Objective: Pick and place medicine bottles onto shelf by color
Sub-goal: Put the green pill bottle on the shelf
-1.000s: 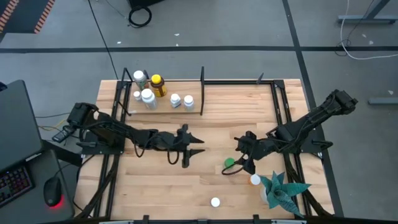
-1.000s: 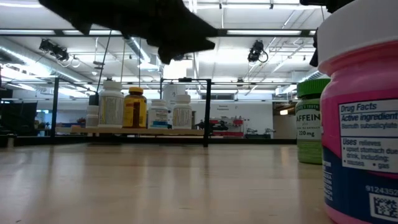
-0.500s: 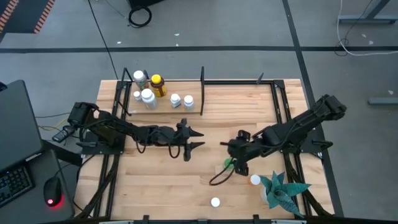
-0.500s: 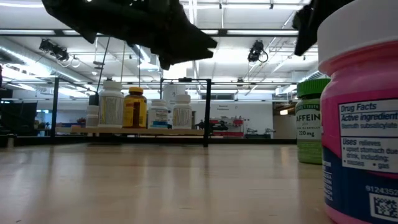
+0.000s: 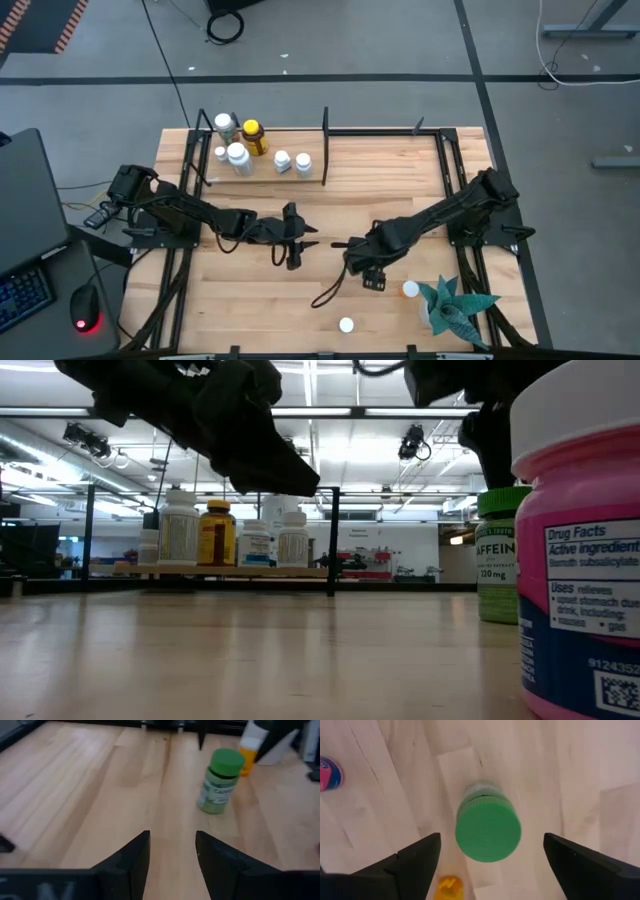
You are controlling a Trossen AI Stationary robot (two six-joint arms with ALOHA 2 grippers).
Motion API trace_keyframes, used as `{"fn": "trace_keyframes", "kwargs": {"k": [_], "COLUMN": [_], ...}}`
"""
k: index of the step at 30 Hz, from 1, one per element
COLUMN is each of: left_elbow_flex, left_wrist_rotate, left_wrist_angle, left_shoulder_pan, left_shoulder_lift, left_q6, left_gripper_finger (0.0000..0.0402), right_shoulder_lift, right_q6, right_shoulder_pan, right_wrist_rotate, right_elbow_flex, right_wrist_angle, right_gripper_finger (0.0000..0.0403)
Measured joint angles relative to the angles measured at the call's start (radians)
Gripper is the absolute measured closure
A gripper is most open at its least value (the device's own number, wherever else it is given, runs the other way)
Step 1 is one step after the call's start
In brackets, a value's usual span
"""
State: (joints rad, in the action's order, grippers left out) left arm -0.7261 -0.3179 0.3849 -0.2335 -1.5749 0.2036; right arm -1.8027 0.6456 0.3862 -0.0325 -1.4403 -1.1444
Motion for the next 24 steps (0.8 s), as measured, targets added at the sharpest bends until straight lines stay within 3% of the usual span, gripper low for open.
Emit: {"fn": "trace_keyframes", "kwargs": {"k": [9, 19, 24], "left_elbow_flex": [0.000, 0.000, 0.000], "left_wrist_rotate": [-0.033, -0.069, -0.122], "left_wrist_angle": [-0.002, -0.123, -0.258], "left_shoulder_pan": [-0.025, -0.024, -0.024], "left_shoulder_lift": [0.000, 0.000, 0.000], "left_q6": [0.018, 0.070, 0.122], "left_gripper_finger": [0.0250, 0.0264, 0.0267], "right_shoulder_lift": [0.004, 0.002, 0.002], "right_q6": [0.043, 0.058, 0.041], "right_shoulder_pan": [-0.004, -0.004, -0.009], "right_wrist_rotate": [-0.023, -0.020, -0.018], "right_elbow_flex": [0.009, 0.089, 0.091], "right_wrist_angle": [0.016, 0.073, 0.088], "right_gripper_finger": [0.0021, 0.0054, 0.0100]}}
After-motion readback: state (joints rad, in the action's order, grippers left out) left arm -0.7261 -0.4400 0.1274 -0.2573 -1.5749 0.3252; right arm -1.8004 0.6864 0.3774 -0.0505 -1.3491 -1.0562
